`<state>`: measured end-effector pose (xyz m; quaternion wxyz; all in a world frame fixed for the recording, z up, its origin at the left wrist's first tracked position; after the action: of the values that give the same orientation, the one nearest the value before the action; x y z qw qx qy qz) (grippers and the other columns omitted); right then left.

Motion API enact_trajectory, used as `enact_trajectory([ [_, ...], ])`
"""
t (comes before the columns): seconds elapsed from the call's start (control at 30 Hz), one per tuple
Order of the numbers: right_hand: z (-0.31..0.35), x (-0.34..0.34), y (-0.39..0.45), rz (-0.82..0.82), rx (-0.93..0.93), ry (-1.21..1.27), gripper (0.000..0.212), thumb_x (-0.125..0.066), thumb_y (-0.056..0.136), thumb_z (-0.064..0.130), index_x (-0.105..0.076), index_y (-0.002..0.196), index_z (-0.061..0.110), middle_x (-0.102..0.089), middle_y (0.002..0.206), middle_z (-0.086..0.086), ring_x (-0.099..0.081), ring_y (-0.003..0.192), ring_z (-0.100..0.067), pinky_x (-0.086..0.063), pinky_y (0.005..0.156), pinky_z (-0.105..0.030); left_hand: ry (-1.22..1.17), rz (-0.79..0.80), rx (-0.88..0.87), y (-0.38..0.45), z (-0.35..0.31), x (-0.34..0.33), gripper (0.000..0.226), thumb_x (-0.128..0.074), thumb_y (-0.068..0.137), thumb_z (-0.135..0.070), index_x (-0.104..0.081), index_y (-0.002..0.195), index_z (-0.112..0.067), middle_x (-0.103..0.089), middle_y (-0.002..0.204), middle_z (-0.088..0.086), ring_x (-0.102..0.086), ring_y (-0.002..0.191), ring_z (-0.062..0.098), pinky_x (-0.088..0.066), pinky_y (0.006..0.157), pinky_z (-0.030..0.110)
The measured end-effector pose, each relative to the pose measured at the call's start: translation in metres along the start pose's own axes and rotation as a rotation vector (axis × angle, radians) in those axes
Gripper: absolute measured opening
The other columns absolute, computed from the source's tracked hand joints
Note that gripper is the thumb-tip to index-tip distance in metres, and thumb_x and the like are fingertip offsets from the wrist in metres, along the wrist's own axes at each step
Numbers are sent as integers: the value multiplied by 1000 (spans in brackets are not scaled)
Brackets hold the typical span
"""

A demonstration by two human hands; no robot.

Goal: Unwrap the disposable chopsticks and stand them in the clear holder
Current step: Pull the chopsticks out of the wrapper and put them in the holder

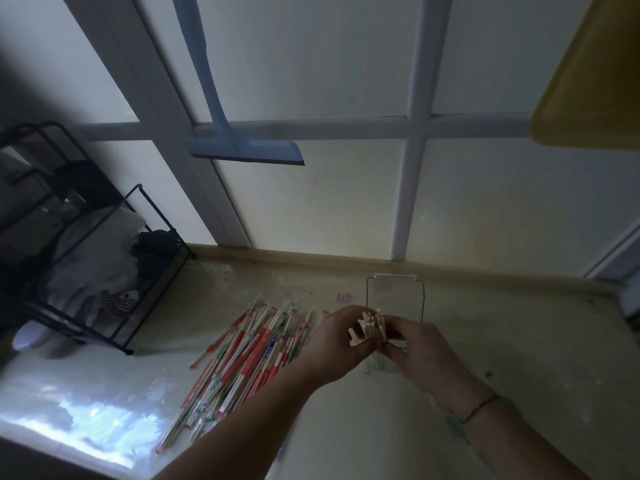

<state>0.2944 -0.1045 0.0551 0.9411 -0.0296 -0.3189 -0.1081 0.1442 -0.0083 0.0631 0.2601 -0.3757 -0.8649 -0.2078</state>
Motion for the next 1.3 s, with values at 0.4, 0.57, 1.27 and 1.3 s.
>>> enact_trajectory([
  [0.4,2,-3,5,-23,15,-59,32,-72,83,33,-67,115,34,-68,108,19,-60,98,7,-49,86,-17,-29,-25,24,-4,-1,4,34,-78,79,-18,-65,110,-22,-62,104,-11,-58,80,6,-41,64,7],
  [0.57,2,-3,4,-39,13,-54,35,-73,81,38,-67,115,34,-67,107,18,-61,99,4,-53,87,-26,-39,-18,46,-2,1,4,35,-79,78,-21,-65,110,-26,-60,101,-13,-58,79,7,-43,65,10],
  [1.27,-9,20,-13,-90,-76,83,65,-85,70,12,-59,130,18,-65,118,9,-60,108,4,-46,95,-11,-64,0,164,-26,30,14,72,-79,74,-40,-42,136,-38,-46,123,-19,-56,89,3,-50,71,16],
  [1.3,-10,22,-17,-106,-79,88,64,-84,70,11,-60,128,18,-66,118,8,-61,107,4,-46,94,-10,-44,22,193,-31,34,16,71,-78,76,-41,-42,137,-39,-45,123,-21,-56,91,2,-53,75,19],
])
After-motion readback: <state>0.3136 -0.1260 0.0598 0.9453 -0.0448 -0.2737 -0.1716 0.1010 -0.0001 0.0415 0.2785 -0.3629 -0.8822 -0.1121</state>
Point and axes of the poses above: each hand's wrist, its own y-axis towards the middle knuckle, its own x-axis out of the back of the hand, z = x × y, the point moved 1 cm from there along y, towards the middle knuckle
